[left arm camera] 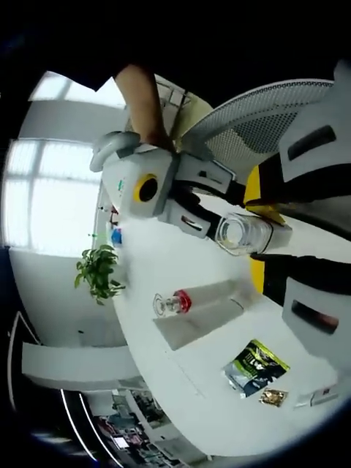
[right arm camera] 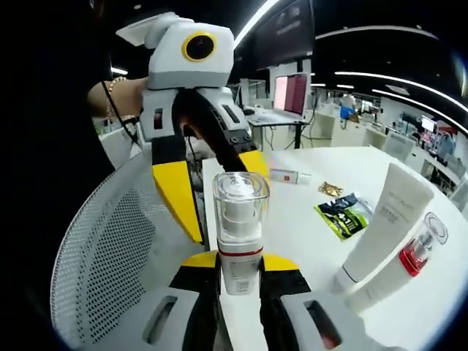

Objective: Arrange the skincare products in the storage area until every visible bottle or jar stands upright without overlapping.

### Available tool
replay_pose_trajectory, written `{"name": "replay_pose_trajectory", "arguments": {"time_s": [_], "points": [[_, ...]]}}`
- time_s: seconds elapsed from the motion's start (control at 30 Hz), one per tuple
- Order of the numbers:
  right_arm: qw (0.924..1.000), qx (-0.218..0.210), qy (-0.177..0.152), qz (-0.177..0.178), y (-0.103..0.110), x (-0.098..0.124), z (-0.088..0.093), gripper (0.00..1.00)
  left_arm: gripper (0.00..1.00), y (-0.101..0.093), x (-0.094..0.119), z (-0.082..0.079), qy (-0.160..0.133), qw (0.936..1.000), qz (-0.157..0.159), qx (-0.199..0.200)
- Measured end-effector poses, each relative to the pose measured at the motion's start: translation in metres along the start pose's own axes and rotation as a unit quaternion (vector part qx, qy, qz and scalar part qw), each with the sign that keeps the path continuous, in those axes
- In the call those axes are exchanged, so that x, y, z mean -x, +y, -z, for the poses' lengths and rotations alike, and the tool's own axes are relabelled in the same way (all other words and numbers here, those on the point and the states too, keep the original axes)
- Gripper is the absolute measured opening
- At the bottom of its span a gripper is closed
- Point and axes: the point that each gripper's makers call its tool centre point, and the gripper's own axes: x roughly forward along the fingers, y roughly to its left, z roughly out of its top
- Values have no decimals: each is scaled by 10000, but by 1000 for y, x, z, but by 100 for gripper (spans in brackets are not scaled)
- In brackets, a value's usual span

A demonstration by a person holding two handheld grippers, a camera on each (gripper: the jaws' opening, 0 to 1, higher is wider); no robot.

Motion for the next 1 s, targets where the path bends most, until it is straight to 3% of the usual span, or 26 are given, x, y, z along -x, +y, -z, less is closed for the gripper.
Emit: {"name": "replay_pose_trajectory", "arguments": {"time_s": [0.57,1.0], "points": [[9994,-213,219,134,-36,0,37,10,41,19,13,27,10,9970,-571,527],[9994,-178,250,164,-50,-3,56,11,56,27,17,34,2,9929,-869,812]]}}
